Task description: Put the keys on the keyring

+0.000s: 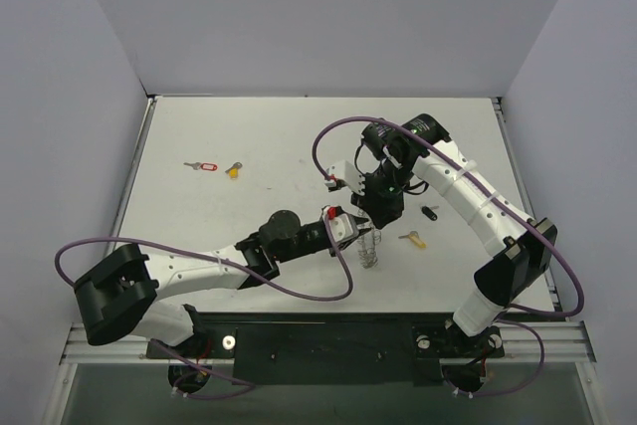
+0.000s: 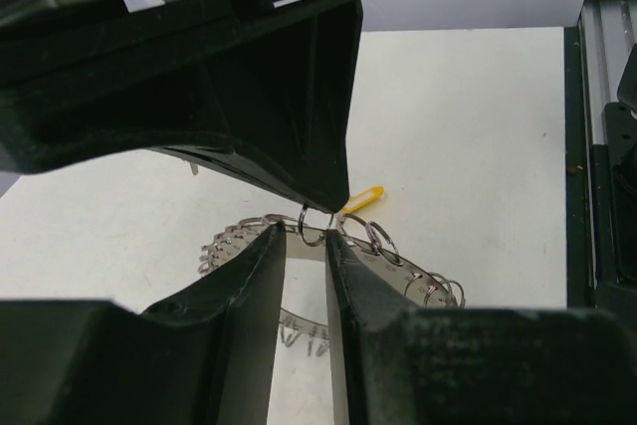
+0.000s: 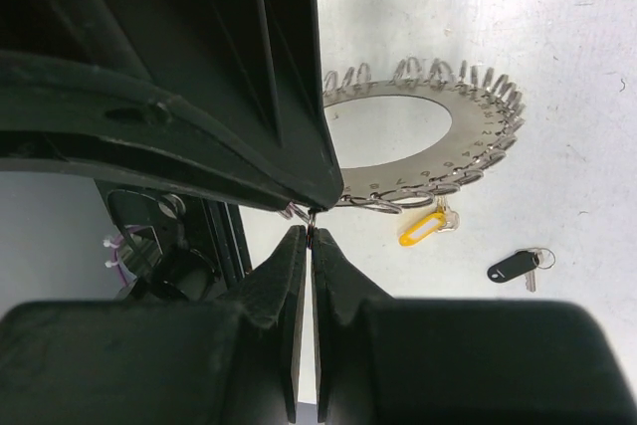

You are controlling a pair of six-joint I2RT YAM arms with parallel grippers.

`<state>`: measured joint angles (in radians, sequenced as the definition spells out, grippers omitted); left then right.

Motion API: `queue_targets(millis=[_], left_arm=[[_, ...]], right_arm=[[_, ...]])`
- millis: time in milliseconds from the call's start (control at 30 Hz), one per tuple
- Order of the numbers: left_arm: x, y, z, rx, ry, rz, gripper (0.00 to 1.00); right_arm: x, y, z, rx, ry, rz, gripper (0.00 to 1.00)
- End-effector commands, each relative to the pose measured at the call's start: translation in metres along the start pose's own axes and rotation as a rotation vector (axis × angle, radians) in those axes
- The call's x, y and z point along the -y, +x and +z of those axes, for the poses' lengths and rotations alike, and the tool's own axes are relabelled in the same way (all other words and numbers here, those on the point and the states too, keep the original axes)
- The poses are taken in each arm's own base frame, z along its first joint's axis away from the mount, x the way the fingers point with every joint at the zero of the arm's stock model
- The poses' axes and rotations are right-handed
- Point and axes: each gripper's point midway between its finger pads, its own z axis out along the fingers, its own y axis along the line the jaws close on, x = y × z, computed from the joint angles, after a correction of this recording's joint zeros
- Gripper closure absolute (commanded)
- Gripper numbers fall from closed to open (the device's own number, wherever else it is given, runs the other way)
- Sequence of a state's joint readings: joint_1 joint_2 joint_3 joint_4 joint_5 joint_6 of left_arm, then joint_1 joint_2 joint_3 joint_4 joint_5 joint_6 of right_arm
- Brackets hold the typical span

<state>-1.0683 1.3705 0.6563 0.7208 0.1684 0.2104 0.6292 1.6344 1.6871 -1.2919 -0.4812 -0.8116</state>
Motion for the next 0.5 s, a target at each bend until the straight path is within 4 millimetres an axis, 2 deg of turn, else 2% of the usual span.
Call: queue_targets(millis=[0, 467], left_arm=[[-0.005, -0.043, 0.009, 0.142, -0.014, -0.014, 0.67], [0.005, -0.034, 0.012, 0.125, 0.038, -0.048, 0.69]], right_arm=[[-0.031, 0.014, -0.013, -0.048, -0.094, 0.036, 1.0], [-0.034, 0.011, -0.017, -0.018, -0.089, 0.02, 1.0]])
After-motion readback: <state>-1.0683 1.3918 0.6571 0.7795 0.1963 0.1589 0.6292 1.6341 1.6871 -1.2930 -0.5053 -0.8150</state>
